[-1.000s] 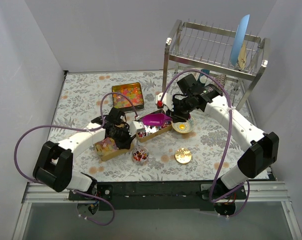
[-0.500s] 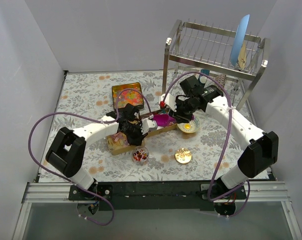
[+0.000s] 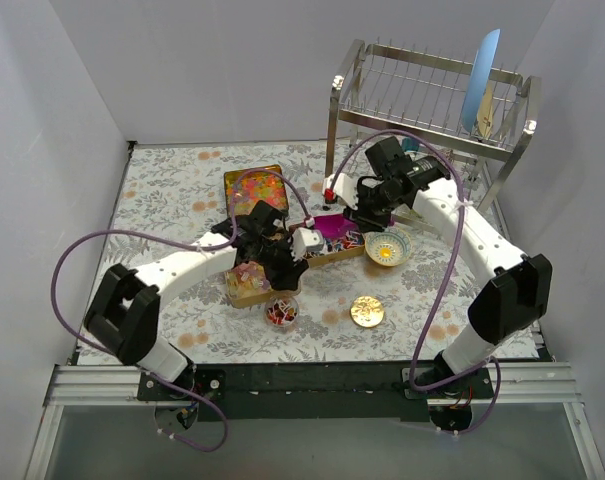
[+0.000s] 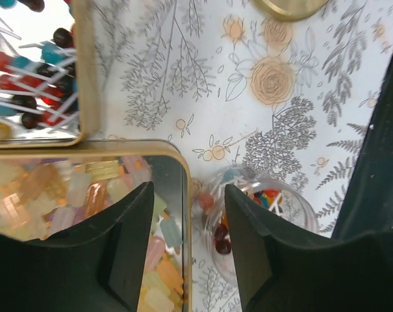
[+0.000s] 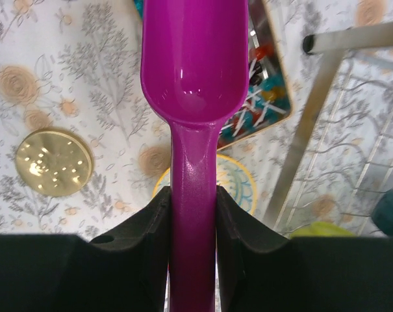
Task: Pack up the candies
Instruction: Move the storage box to the center of the board, then scoop the fake candies from the storage box.
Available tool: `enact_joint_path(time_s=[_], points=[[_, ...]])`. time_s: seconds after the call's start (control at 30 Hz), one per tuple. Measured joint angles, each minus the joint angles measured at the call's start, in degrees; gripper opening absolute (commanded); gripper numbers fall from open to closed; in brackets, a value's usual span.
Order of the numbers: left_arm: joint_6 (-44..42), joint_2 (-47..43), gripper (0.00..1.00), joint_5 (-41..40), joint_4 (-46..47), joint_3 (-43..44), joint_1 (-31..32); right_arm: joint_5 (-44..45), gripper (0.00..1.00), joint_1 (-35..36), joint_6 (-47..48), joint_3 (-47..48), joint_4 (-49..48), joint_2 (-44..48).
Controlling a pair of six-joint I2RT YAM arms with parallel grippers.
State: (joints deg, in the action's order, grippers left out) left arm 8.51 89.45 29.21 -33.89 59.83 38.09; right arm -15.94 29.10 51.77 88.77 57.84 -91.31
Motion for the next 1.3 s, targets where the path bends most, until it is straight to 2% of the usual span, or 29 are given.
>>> enact_joint_path(time_s=[0.13, 0.23, 0.3, 0.37, 0.4, 0.5, 0.53, 0.63, 0.87, 1.0, 1.3], points=[[3.4, -10.2, 0.49, -0.9, -0.3, -0.4, -1.3, 1.3, 0.01, 1.0, 3.0, 7.6, 2.2, -4.3], [8.2, -18.2, 0.41, -1.6, 0.1, -1.7, -5.1, 3.6, 0.01, 2.9, 6.0, 12.2, 4.1, -7.2], [13.6, -21.9, 0.27, -1.7, 0.1, -3.1, -11.7, 6.2, 0.01, 5.2, 8.7, 15.6, 5.5, -9.6], [20.3, -22.3, 0.13, -1.7, 0.1, -3.6, -21.8, 8.8, 0.01, 7.6, 11.3, 18.6, 6.5, -12.2], [23.8, -21.4, 0.00, -0.5, 0.0, -3.6, -27.9, 10.5, 0.01, 8.9, 12.6, 20.5, 7.3, -13.7], [33.4, -16.0, 0.00, 1.4, -0.2, -3.8, -44.7, 16.0, 0.01, 12.7, 16.3, 27.3, 9.3, -19.2], [36.4, -14.1, 0.00, 1.5, -0.2, -4.3, -48.3, 17.8, 0.01, 13.9, 17.6, 29.6, 9.4, -21.1], [44.0, -11.8, 0.00, 1.9, -0.6, -7.8, -53.8, 23.8, 0.01, 17.1, 21.9, 33.6, 9.3, -25.1], [56.7, -13.8, 0.00, 5.7, 0.1, -18.3, -54.4, 34.2, 0.01, 22.9, 32.0, 33.0, 8.5, -26.5], [60.5, -15.8, 0.00, 7.0, 0.4, -25.4, -54.4, 38.7, 0.01, 24.8, 35.7, 31.7, 7.4, -26.6], [66.8, -17.1, 0.00, 10.7, 2.9, -31.5, -53.6, 45.3, 0.01, 27.4, 41.4, 26.0, 1.9, -26.8]])
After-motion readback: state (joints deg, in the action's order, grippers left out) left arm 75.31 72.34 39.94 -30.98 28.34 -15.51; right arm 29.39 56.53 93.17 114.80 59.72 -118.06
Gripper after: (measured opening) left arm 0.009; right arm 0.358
